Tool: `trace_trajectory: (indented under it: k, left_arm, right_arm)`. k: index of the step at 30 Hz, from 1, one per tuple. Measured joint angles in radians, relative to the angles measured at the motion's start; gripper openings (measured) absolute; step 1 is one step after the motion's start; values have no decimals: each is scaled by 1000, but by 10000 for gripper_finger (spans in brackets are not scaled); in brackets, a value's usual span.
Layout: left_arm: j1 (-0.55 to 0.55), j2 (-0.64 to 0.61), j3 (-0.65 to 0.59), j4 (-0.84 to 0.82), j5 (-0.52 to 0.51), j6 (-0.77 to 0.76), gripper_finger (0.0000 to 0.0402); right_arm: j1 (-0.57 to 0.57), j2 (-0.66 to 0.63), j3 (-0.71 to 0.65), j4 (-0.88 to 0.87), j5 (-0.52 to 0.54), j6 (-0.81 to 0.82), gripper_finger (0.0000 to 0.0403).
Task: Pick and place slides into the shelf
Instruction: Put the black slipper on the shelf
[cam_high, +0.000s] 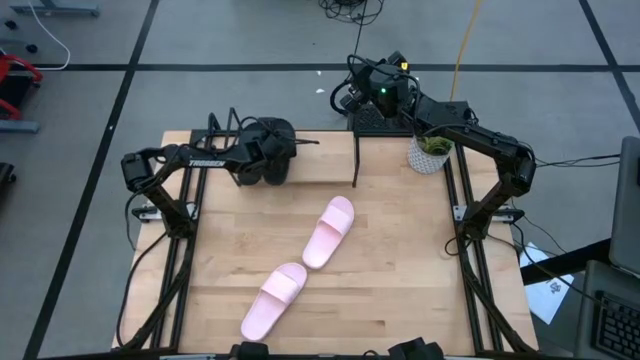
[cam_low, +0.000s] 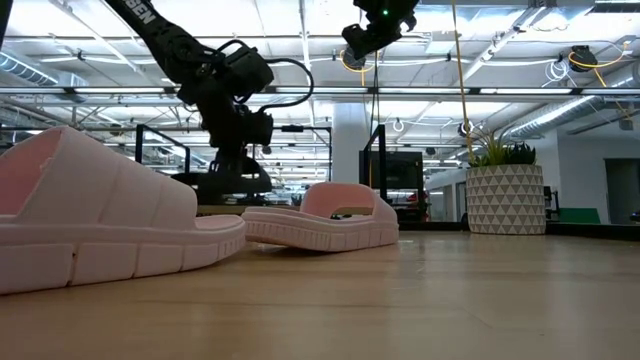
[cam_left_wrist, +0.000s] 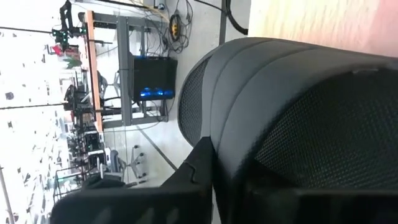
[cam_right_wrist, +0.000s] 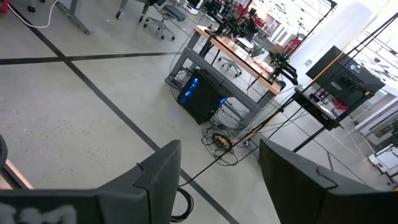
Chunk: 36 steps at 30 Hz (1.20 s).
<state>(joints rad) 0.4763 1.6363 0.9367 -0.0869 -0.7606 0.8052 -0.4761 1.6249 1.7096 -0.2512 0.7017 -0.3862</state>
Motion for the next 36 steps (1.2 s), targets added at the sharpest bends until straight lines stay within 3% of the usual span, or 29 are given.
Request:
trace_trajectory:
  k: [6, 25, 36]
  left_arm:
    - [1, 0, 0, -22, 0, -7, 38]
    - [11, 0, 0, -59, 38, -58, 42]
    - [27, 0, 1, -58, 45, -60, 82]
  right_arm:
    - [0, 0, 0, 0, 0, 0, 205]
    - [0, 0, 0, 0, 0, 0, 205]
    - [0, 0, 0, 0, 0, 0, 205]
